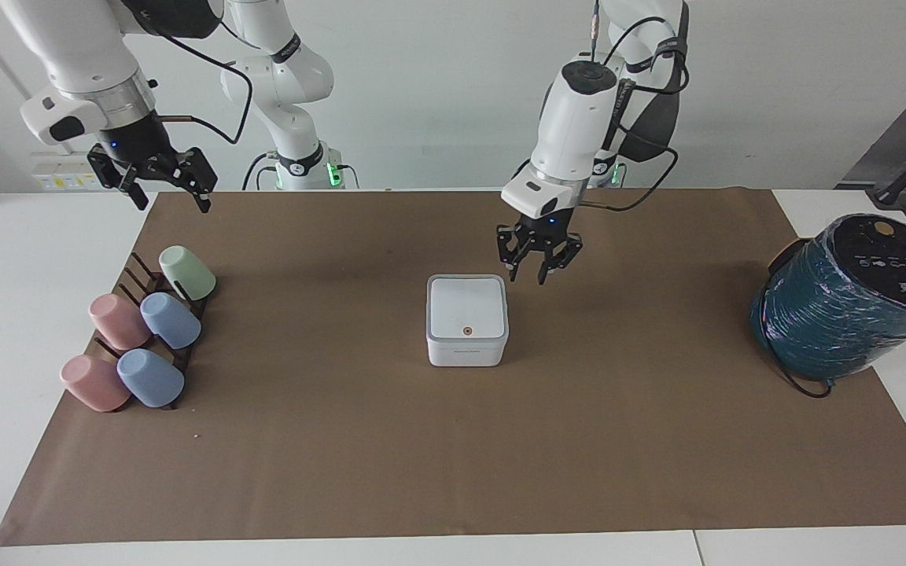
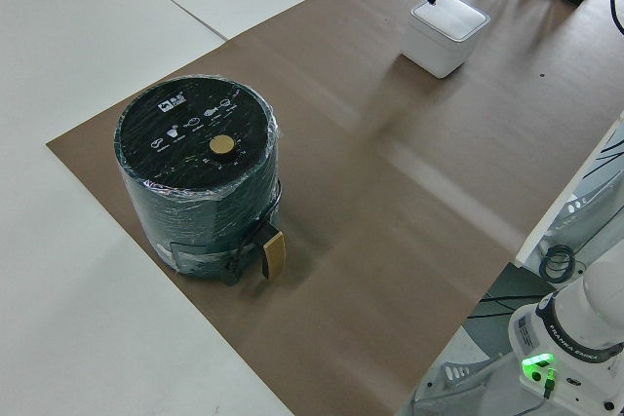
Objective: Close trash can lid
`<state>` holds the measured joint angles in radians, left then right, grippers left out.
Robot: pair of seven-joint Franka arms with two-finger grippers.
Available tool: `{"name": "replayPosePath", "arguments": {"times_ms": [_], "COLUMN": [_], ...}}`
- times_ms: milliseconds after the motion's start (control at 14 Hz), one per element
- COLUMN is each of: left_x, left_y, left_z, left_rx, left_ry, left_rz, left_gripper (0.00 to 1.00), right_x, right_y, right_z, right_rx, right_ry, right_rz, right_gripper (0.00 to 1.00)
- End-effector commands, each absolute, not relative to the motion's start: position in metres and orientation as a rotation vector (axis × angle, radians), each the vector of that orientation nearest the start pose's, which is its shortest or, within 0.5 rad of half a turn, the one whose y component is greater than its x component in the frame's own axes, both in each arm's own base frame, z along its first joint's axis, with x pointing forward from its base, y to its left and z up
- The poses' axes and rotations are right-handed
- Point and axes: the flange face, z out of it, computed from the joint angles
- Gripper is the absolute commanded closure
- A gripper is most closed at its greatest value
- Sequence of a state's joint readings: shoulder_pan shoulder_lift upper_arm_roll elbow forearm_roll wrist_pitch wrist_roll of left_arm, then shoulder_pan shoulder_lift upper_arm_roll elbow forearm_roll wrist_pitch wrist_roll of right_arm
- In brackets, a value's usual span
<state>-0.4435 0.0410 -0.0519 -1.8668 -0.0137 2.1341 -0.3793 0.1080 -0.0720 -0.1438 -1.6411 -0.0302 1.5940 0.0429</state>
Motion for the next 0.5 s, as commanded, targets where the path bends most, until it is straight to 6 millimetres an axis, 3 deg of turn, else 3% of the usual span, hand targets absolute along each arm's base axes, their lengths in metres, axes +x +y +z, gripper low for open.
{"name": "replayPosePath", "arguments": {"times_ms": [0,286,429], "left_x": [0.519,0.537,0.549], "left_y": [-0.234,-0.161,-0.130], "left_z": [0.533,0.564,0.587], "left_rx": [-3.183,-3.150,-3.134], "left_ry": [0.184,0.211,0.311], "left_rz": [-0.324,-0.325,-0.308], "left_gripper": [0.00,0.00,0.00], "right_x": [0.529,0.528,0.529], "right_y": [-0.025,-0.025,-0.026], "right_z": [0.634,0.635,0.634], "right_rx": [-3.168,-3.168,-3.168], "right_ry": [0.089,0.089,0.091], "right_rz": [-0.033,-0.035,-0.032], "right_gripper": [0.00,0.00,0.00]}}
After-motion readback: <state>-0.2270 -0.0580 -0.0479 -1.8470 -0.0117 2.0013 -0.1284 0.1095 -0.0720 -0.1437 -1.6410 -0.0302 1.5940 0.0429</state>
